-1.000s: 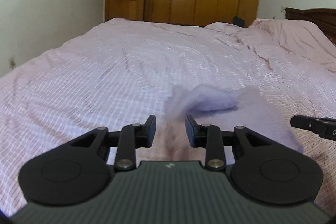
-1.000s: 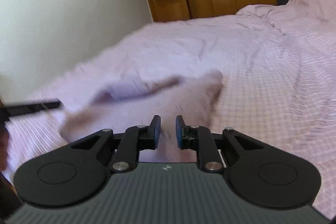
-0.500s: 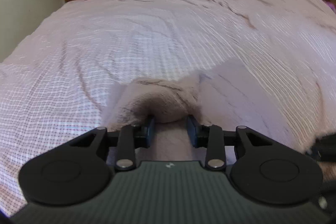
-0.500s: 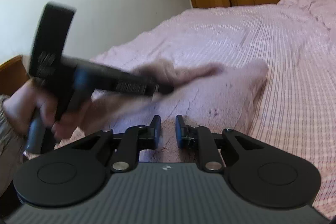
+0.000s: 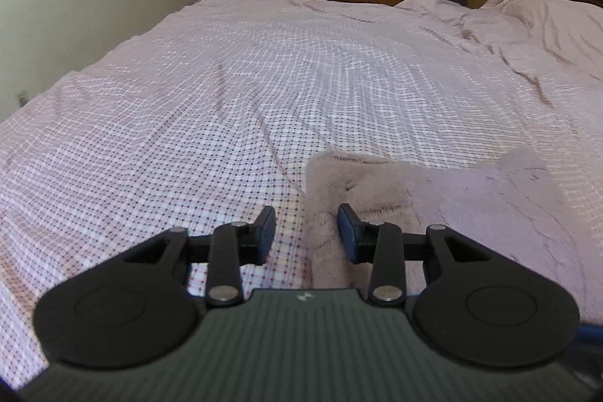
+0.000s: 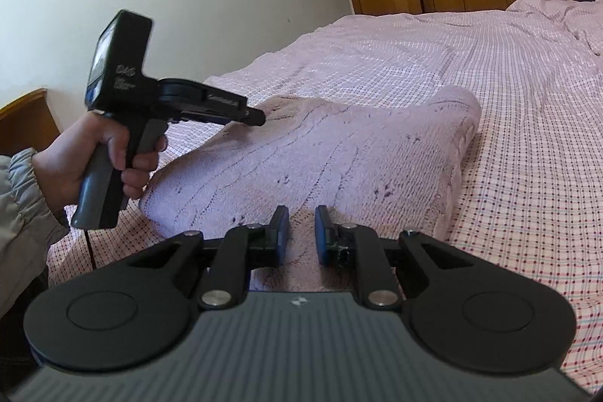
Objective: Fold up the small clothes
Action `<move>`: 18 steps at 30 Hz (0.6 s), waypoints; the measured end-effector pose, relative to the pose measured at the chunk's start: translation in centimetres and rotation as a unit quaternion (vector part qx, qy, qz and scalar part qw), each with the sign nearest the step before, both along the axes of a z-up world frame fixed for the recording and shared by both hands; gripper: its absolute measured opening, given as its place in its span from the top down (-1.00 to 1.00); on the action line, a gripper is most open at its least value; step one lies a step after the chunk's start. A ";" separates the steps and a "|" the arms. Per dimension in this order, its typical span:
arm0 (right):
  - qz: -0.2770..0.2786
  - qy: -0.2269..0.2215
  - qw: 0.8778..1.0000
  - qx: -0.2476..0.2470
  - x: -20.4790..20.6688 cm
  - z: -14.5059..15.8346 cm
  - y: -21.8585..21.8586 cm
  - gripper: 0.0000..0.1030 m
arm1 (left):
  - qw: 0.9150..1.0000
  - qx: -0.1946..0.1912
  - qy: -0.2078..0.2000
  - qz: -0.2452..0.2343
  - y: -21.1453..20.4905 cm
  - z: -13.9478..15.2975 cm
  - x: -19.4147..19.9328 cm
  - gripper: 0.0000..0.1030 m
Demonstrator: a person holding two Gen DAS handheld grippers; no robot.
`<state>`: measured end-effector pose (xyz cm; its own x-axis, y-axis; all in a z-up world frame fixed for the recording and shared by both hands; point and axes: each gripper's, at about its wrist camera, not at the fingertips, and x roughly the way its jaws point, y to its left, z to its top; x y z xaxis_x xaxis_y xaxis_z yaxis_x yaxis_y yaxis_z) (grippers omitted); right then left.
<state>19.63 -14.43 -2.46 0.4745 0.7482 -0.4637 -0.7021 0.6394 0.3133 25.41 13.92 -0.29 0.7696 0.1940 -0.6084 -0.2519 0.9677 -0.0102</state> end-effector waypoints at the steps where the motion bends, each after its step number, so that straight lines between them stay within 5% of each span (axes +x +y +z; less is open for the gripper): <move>1: 0.000 0.002 1.000 0.003 0.1 -0.1 0.0 0.62 | 1.000 0.000 -0.003 -0.005 0.0 0.0 -0.4 0.12; 10: -0.017 0.040 0.997 0.068 1.4 1.7 -3.0 0.53 | 0.997 -0.018 -0.030 -0.066 -0.4 0.0 -4.6 -0.03; 14: -0.023 0.007 0.998 0.057 0.1 2.7 -2.8 0.09 | 0.998 -0.034 -0.038 -0.049 -0.5 1.0 -8.7 -0.04; 18: 0.028 -0.076 0.996 0.044 -3.3 3.3 0.1 -0.04 | 0.996 -0.069 -0.041 -0.030 -0.1 1.0 -12.8 -0.25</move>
<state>16.30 -14.34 0.87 0.4910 0.8098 -0.3213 -0.7792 0.5731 0.2538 12.65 13.81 0.67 0.8251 0.0660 -0.5611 -0.1874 0.9689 -0.1616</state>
